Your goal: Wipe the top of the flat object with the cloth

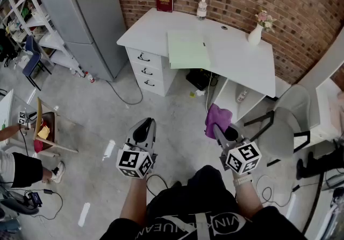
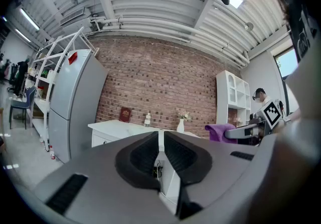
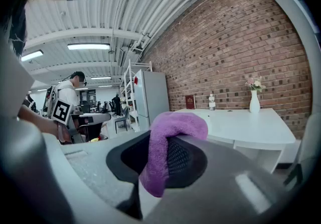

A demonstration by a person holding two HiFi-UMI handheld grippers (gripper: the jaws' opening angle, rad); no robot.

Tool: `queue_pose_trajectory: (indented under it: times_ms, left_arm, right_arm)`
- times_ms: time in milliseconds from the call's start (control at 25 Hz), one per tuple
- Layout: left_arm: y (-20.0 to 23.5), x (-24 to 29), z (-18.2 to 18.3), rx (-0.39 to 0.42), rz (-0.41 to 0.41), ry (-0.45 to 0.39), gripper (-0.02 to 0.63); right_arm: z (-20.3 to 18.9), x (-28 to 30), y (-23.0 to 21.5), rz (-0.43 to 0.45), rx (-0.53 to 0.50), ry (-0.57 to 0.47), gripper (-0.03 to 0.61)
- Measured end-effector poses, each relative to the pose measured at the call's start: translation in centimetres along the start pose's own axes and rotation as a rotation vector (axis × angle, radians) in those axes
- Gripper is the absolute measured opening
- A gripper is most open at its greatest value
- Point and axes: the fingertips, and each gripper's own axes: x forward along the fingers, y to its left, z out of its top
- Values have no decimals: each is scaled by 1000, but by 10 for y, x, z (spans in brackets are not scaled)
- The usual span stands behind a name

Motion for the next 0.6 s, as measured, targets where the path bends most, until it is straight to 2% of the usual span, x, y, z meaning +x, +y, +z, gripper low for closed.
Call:
queue_pose_trajectory:
  times_ms: [280, 600]
  left_arm:
    - [15, 8, -5, -10, 3, 14, 34]
    - [49, 45, -12, -30, 29, 31, 34]
  right_arm:
    - [1, 14, -1, -15, -19, 16, 61]
    - [1, 57, -35, -6, -18, 18, 61]
